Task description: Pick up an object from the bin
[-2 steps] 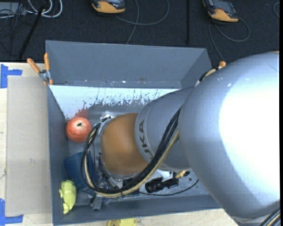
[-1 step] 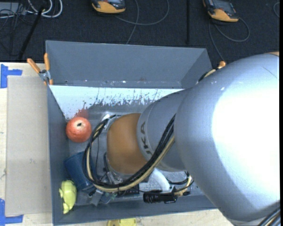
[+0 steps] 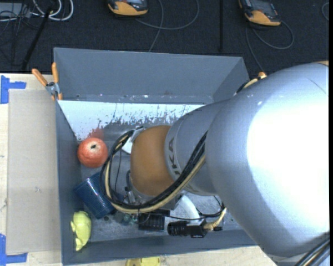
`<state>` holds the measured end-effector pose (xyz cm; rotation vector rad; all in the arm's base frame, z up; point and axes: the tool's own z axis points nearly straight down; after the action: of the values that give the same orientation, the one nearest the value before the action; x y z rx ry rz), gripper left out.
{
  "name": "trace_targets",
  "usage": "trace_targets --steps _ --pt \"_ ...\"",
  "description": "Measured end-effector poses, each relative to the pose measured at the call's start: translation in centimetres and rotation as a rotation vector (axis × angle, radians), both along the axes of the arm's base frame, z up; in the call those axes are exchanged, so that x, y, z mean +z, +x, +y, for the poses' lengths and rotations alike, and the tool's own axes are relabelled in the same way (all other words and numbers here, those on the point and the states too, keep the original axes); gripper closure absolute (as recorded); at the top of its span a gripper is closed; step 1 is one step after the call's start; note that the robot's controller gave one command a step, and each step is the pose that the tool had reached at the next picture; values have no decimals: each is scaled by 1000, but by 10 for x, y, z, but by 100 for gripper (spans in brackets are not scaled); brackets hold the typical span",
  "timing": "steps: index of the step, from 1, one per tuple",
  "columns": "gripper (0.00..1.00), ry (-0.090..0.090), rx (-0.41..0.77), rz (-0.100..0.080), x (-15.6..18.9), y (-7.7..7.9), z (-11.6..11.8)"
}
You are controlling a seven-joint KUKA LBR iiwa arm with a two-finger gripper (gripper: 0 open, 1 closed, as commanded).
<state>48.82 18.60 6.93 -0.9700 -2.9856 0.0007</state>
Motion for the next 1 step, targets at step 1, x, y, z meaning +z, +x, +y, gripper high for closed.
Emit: trace_targets --steps 1 --pt "100 0 -1 0 0 0 0"
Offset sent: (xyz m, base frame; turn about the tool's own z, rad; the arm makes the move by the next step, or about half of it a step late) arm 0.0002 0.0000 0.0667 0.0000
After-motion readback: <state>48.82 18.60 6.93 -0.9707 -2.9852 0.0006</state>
